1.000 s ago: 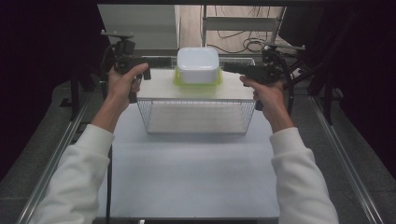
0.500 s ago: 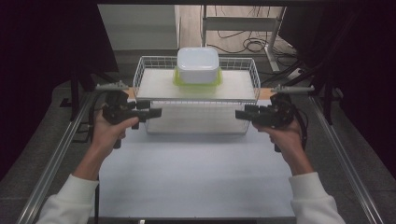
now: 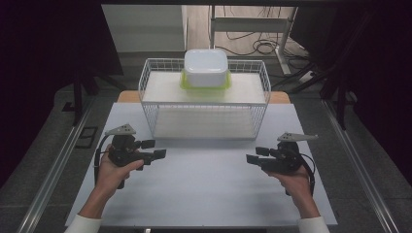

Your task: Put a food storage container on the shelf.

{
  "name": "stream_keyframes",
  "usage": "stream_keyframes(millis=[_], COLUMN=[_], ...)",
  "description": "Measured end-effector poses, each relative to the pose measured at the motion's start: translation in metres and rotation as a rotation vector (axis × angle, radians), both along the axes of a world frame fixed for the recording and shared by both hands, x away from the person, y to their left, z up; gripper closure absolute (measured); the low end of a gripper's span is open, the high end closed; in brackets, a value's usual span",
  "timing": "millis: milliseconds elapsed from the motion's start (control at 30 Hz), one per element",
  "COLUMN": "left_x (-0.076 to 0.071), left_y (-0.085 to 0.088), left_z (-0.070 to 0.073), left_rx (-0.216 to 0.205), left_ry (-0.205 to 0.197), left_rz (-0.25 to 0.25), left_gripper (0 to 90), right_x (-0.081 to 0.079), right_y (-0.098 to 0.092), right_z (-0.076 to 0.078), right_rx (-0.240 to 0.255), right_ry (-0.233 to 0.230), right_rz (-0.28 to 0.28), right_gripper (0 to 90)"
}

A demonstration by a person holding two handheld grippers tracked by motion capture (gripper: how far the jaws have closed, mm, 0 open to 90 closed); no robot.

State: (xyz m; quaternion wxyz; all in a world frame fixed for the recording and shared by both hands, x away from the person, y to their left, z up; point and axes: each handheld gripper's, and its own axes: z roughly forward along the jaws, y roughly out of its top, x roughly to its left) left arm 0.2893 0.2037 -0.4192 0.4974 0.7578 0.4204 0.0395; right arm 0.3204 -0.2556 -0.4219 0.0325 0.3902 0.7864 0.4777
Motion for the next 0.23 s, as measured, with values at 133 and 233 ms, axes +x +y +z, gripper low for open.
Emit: stream_keyframes(millis=[133,233], left_x=[0.0018,0.0032], left_y=[-0.0031,-0.0022], left_z=[-0.0011,-0.0027], left_rx=[0.005,0.003], left_ry=[-0.008,-0.01], left_rz=[0.004,0.017], left_gripper=[30.5,30.2], right_x=[-0.0019,-0.0042], right_y=[-0.0007,0.0002], right_z=[0.003,0.0011], right_rx=[0.003,-0.031], right_ry=[-0.029,-0.05], right_rz=[0.003,0.0], right_gripper=[36.9,33.5])
